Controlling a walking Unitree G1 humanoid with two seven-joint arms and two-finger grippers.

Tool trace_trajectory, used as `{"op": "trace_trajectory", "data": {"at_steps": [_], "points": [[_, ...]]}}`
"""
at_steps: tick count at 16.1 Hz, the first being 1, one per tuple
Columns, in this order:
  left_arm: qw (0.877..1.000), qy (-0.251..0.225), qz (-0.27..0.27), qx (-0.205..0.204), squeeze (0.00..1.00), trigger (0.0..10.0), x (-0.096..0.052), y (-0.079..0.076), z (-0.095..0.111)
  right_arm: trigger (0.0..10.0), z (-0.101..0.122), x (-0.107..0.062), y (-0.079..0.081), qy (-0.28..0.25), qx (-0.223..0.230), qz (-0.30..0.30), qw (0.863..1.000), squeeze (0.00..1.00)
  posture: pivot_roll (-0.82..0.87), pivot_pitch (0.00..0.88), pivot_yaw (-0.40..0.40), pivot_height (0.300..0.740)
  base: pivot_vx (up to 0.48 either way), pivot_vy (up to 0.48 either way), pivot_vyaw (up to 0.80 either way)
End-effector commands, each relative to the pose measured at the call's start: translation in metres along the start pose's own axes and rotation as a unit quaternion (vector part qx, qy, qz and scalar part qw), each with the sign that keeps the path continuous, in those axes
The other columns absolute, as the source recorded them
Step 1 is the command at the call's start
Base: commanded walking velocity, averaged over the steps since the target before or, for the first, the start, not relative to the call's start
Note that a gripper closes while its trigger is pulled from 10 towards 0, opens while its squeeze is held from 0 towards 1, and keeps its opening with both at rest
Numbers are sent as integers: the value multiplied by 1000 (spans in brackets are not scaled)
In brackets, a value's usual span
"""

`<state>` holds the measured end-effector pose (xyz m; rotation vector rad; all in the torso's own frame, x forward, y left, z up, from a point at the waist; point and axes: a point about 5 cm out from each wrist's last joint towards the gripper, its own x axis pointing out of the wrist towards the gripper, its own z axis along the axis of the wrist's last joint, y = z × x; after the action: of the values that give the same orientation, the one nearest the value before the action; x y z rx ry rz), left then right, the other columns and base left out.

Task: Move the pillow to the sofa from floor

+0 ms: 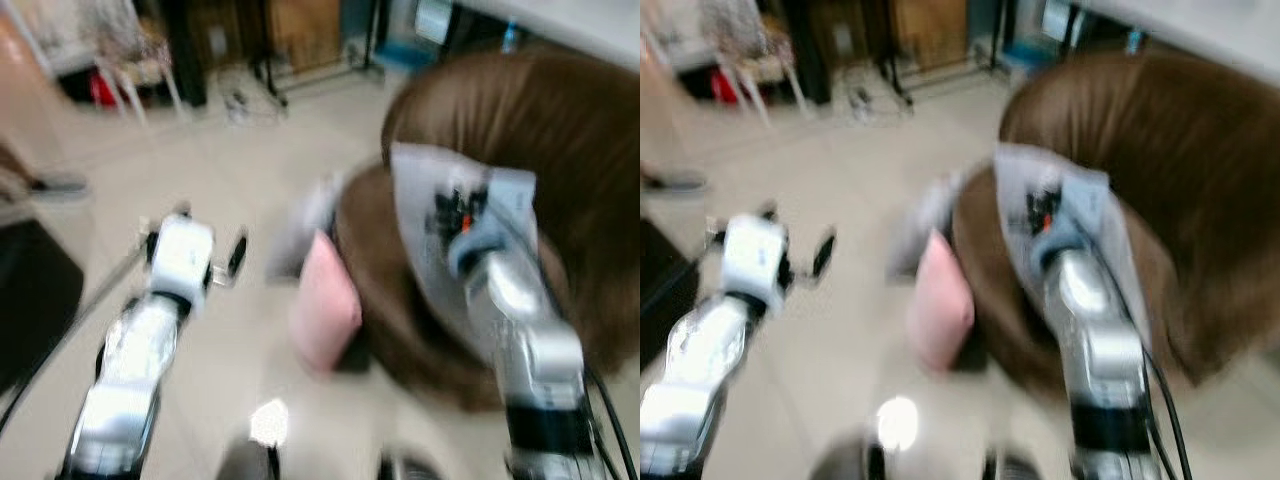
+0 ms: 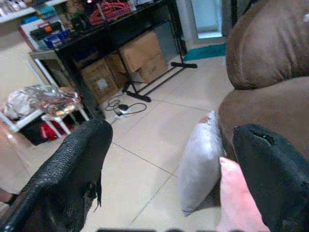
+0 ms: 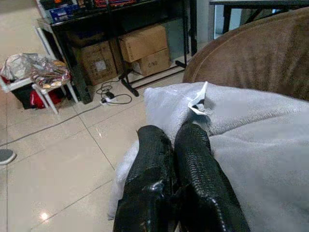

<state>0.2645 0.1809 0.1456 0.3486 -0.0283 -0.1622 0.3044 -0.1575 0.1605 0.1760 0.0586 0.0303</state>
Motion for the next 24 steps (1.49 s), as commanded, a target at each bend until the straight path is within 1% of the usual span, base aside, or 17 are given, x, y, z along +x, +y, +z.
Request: {"op": "trace_trajectory", "data": {"at_steps": [1,3,5,6,8,10,11,13,15,16,19,20,24], "points": [[1000,-6,-11,2,0,10000,0,-3,3,10000,6,-5,-2,-15,9,-4,1000,0,-10,0,12,740,0,0,0],[999,7,-34,-13,0,10000,1,-8,1,10000,4,-8,-2,-11,11,-10,1000,0,-31,0,31,740,0,0,0],[999,11,-30,-21,0,10000,3,-8,0,10000,3,-10,-3,-10,14,-18,1000,0,-46,0,40,740,0,0,0],[999,10,-24,-19,0,10000,3,-6,-1,10000,1,-12,-5,-7,19,-27,999,0,-53,0,41,740,0,0,0],[1000,3,-2,-18,0,10000,2,-1,-2,10000,-8,-21,-7,12,21,-49,999,0,-60,0,46,740,0,0,0],[1000,-2,7,-7,0,10000,1,2,-4,10000,-12,-27,-1,11,23,-28,999,0,-64,0,53,740,0,0,0],[1000,-1,5,-8,0,10000,0,2,-5,10000,-14,-28,-1,14,17,-21,1000,0,-62,0,56,740,0,0,0],[1000,-11,-2,-14,0,10000,-1,2,-2,10000,-15,-27,2,17,20,-11,1000,0,-51,0,57,740,0,0,0],[999,-23,-13,-24,0,10000,0,3,3,10000,-15,-25,11,17,23,10,1000,0,-38,0,56,740,0,0,-800],[999,-26,-12,-21,0,10000,-1,4,4,10000,-17,-24,15,20,22,19,999,0,-29,0,54,740,262,0,-800],[999,-27,-10,-17,0,10000,-4,9,4,10000,-19,-25,20,20,22,29,999,0,-19,0,58,740,275,0,-800],[999,-27,-12,-14,0,10000,-4,9,4,10000,-18,-25,21,12,22,33,999,0,-18,0,60,740,277,0,0],[999,-29,-16,-13,0,10000,-3,10,6,10000,-18,-24,23,11,20,38,999,0,-15,0,66,740,279,0,0]]}}
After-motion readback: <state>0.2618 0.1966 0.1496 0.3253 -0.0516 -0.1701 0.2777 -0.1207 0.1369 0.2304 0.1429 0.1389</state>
